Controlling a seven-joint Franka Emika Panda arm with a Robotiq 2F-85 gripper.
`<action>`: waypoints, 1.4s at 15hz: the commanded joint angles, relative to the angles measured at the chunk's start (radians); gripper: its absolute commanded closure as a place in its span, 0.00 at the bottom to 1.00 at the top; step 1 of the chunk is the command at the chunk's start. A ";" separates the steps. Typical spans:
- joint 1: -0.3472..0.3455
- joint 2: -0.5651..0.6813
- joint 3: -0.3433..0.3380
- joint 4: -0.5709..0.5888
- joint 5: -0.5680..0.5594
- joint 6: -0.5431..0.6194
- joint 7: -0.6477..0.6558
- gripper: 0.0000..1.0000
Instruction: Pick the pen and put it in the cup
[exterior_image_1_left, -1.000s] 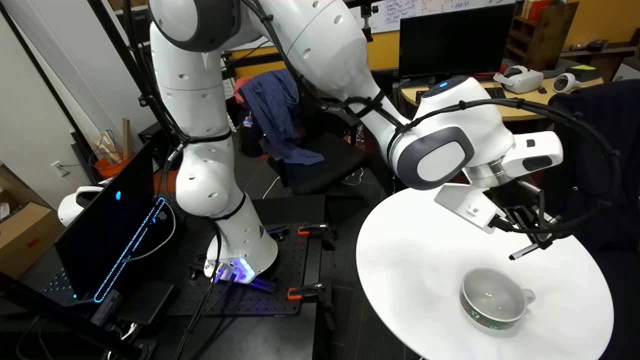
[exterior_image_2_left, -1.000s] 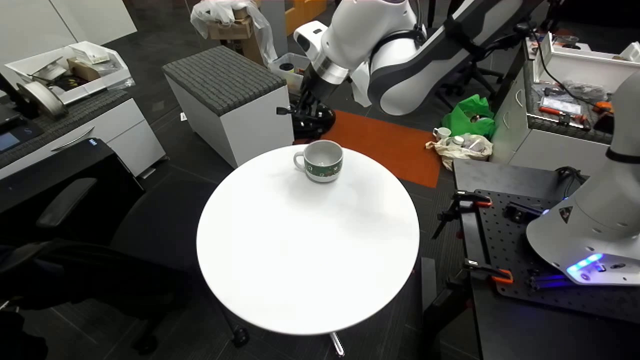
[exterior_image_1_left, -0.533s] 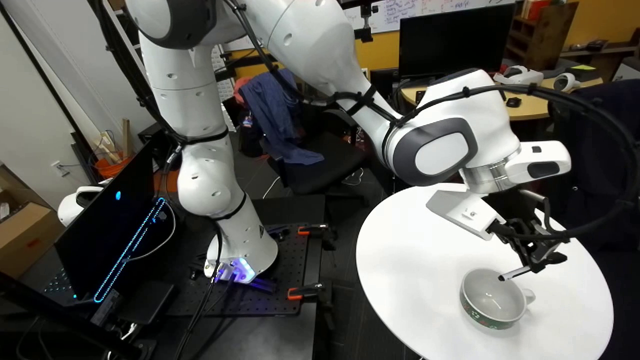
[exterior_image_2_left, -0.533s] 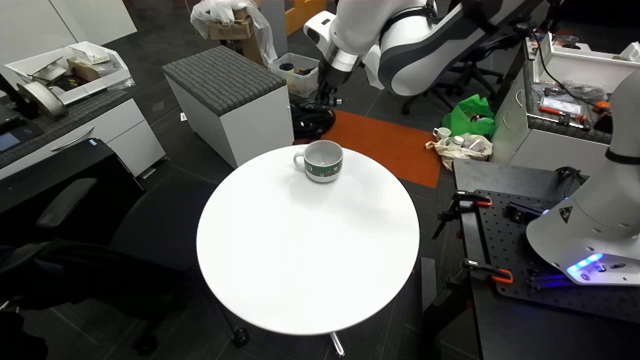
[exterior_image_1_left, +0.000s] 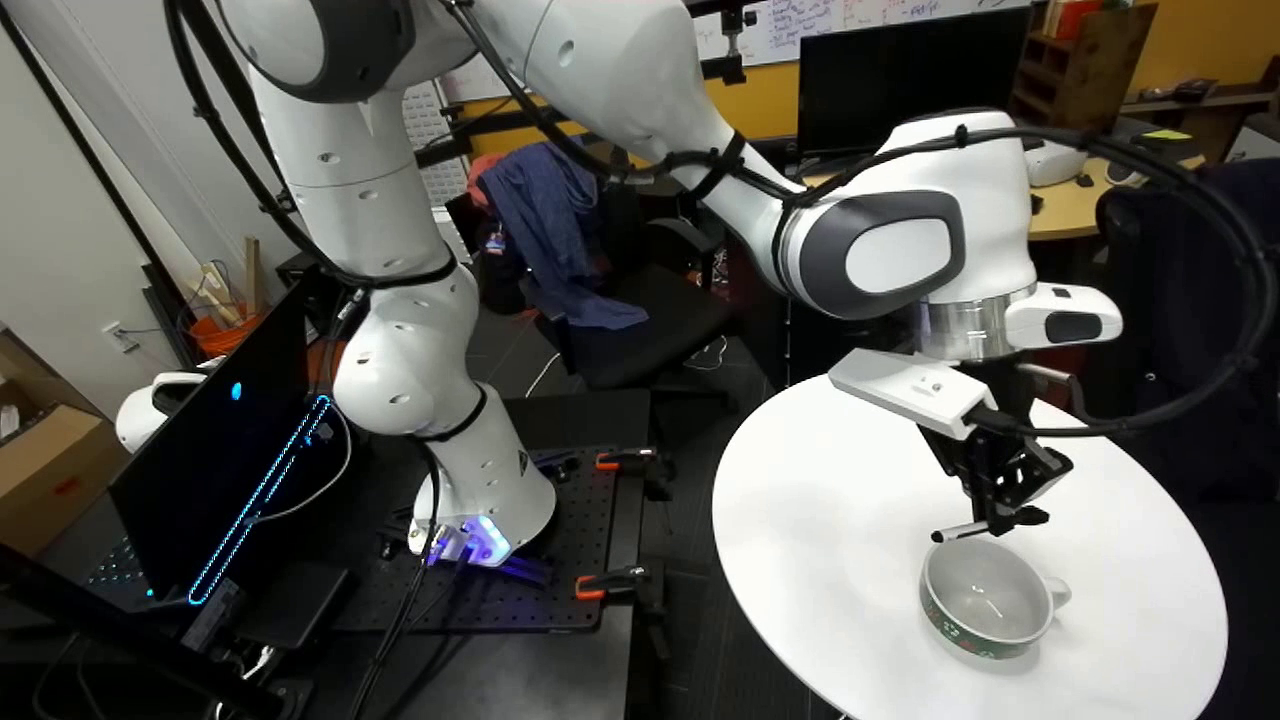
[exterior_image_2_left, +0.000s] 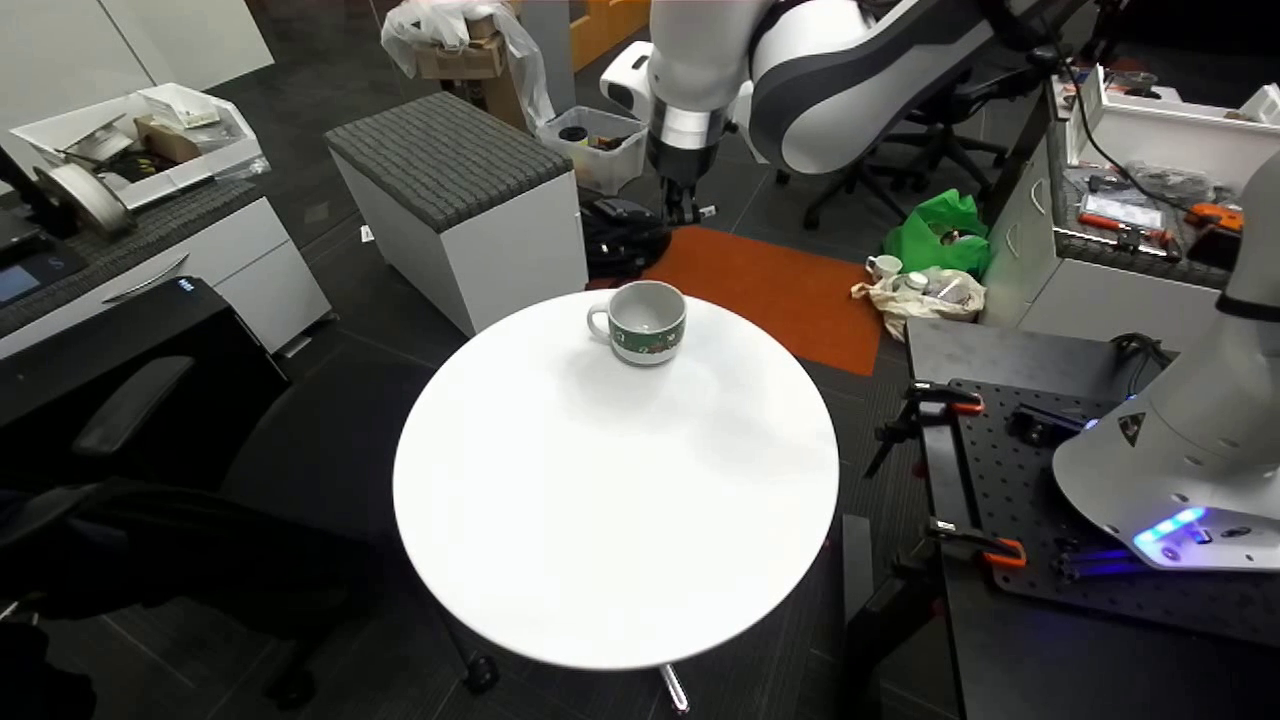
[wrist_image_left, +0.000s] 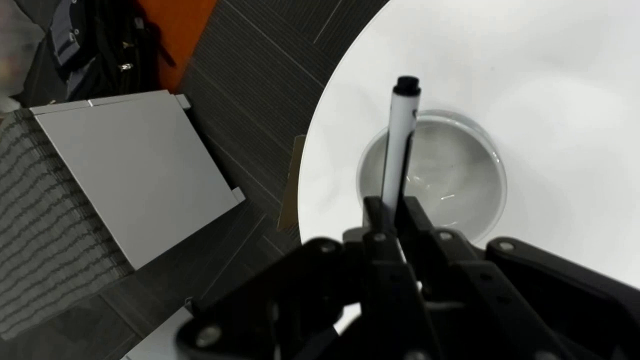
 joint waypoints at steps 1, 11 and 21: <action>-0.078 0.005 0.090 0.048 0.004 -0.122 -0.056 0.97; -0.136 0.137 0.167 0.186 -0.012 -0.331 -0.172 0.97; -0.139 0.304 0.196 0.317 -0.009 -0.400 -0.235 0.97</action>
